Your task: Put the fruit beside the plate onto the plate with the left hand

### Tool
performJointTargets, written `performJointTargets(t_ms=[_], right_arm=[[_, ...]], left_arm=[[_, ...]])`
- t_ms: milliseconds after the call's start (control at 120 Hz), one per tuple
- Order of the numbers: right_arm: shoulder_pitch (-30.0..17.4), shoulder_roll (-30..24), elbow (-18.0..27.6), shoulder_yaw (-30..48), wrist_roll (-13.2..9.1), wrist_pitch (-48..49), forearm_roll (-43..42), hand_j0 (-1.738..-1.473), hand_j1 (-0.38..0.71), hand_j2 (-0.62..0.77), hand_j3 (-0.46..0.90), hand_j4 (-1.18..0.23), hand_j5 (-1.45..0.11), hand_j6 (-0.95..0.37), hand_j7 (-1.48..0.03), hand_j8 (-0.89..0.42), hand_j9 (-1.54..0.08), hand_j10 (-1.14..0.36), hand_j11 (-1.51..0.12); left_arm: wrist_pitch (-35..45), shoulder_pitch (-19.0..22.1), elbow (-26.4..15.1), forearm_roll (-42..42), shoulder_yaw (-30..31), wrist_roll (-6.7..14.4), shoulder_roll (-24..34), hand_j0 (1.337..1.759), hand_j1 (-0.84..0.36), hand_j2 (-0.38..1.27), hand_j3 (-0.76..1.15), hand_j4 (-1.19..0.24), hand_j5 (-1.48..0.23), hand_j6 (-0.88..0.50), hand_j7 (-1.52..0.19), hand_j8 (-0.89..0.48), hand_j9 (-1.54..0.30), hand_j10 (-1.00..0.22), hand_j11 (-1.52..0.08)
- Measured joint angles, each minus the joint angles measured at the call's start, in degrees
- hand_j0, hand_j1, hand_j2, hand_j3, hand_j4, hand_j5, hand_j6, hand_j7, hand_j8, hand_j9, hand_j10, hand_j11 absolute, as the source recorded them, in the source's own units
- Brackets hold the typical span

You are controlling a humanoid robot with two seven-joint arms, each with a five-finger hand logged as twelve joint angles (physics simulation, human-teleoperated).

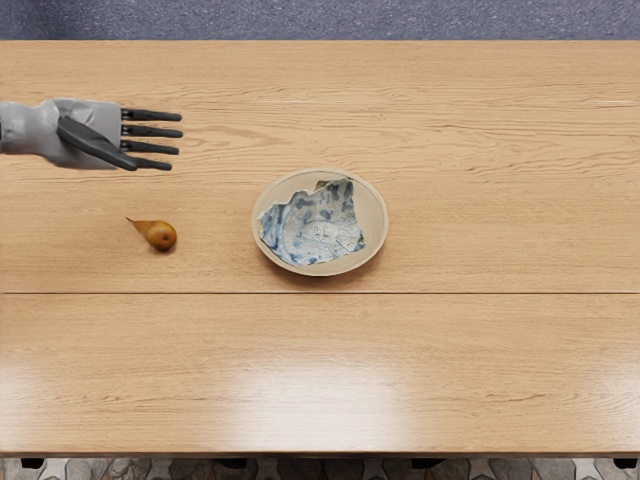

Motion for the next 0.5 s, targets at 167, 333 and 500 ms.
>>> performJointTargets(t_ms=[167,333,500], right_arm=[[0.2,0.0,0.0,-0.1,0.0,0.0,0.0,-1.656,-0.34,0.00,0.00,-0.01,-0.01,-0.01,-0.01,-0.01,-0.01,-0.01,-0.01],[0.2,0.0,0.0,-0.1,-0.1,0.0,0.0,-1.657,-0.34,0.00,0.00,-0.01,-0.01,-0.01,-0.01,-0.01,-0.01,-0.01,-0.01],[0.2,0.0,0.0,-0.1,0.0,0.0,0.0,-1.658,-0.34,0.00,0.00,-0.01,-0.01,-0.01,-0.01,-0.01,-0.01,-0.01,-0.01]], left_arm=[[-0.1,0.3,-0.3,0.4,-0.1,0.6,1.4,1.656,0.35,0.00,0.00,0.00,0.00,0.00,0.00,0.00,0.00,0.00,0.00],[-0.1,0.5,-0.4,0.6,-0.1,0.8,1.4,1.657,0.35,0.00,0.00,0.00,0.00,0.00,0.00,0.00,0.00,0.00,0.00],[-0.1,-3.9,-0.3,1.1,2.8,0.8,4.2,1.658,0.35,0.00,0.00,0.00,0.00,0.00,0.00,0.00,0.00,0.00,0.00]])
